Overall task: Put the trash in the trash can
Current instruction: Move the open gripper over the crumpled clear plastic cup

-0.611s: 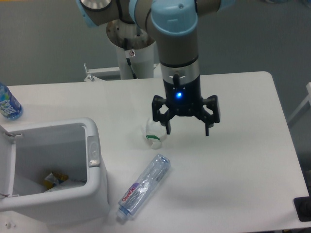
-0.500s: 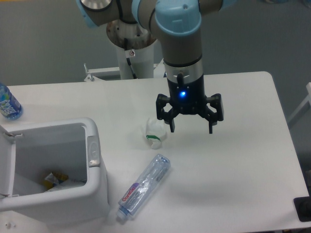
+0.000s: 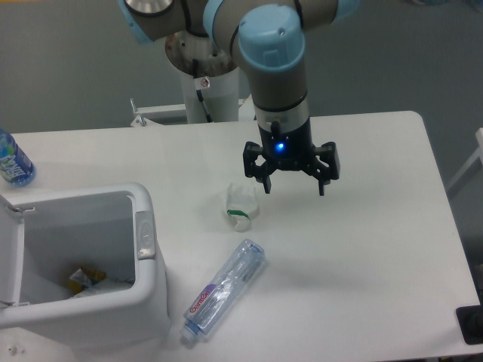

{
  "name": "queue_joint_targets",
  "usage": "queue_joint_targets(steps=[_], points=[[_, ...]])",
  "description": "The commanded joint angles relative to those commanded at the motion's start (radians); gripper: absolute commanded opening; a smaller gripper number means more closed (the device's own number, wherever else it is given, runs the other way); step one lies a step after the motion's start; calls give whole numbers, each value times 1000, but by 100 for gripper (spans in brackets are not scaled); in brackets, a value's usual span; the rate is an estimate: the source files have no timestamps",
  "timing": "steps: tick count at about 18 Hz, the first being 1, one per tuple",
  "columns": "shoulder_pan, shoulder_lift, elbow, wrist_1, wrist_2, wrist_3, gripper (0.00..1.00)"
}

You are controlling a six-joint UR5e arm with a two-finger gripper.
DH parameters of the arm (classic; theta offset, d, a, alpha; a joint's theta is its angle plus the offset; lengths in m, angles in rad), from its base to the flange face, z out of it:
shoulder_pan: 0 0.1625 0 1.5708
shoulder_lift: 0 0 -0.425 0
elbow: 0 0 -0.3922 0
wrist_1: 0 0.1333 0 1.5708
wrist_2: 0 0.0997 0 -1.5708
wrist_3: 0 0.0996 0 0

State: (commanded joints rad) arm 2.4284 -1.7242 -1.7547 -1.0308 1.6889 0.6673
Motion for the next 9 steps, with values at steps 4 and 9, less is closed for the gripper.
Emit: queue_joint_targets(steps=[4,9], points=[[-63,-8,-69,2,6,30,100],[-136,-24,-204,75,37,227,100]])
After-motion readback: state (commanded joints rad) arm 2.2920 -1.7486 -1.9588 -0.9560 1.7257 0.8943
